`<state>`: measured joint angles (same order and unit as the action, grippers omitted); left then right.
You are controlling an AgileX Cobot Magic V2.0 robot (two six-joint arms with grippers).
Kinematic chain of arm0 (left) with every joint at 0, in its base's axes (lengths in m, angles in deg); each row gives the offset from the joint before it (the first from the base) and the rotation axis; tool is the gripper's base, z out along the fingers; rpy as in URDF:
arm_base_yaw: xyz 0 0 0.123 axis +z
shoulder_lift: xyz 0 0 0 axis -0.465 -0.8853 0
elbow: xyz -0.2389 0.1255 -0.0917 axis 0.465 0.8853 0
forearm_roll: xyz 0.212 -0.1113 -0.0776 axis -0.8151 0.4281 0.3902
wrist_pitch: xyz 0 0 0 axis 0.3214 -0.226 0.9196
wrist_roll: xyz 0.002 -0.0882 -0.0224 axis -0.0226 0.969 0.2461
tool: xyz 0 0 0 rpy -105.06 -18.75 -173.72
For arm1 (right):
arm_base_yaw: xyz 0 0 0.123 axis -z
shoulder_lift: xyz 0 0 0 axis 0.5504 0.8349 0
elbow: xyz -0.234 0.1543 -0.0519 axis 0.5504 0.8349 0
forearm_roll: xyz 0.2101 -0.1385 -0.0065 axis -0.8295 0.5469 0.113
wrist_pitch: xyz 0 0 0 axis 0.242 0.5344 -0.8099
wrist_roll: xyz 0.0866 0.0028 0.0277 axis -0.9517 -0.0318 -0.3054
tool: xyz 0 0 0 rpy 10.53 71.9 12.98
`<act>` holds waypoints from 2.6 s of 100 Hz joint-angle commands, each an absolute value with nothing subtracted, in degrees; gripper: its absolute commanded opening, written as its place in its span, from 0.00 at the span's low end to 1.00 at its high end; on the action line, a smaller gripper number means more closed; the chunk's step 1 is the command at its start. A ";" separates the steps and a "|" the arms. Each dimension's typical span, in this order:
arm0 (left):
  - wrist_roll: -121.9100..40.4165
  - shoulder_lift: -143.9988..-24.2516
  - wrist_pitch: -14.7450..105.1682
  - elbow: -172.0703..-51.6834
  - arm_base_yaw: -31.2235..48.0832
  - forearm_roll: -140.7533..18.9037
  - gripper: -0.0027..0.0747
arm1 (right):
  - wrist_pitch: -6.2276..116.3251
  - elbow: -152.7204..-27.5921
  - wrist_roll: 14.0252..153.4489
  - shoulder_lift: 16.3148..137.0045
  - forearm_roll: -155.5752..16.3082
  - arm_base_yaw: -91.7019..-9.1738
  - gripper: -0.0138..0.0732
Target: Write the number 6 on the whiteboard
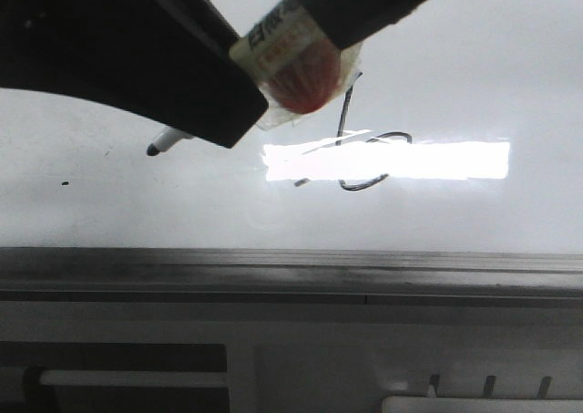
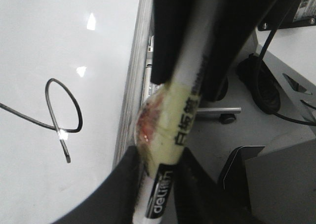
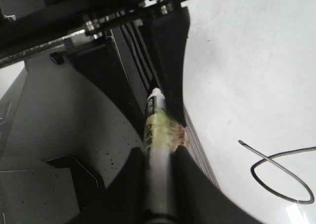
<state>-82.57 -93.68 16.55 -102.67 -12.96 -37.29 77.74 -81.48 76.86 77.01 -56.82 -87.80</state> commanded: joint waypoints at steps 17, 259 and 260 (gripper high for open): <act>-81.72 -92.80 17.65 -104.43 -13.26 -32.29 0.01 | 74.38 -83.38 77.41 76.66 -58.01 -87.94 0.11; -52.16 -105.19 76.77 -91.93 -24.50 -0.58 0.09 | 83.95 -81.44 68.30 53.37 -54.60 -77.95 0.09; -52.15 -105.19 76.91 -91.93 -24.50 -0.58 0.10 | 83.95 -81.44 68.30 53.37 -54.60 -77.95 0.09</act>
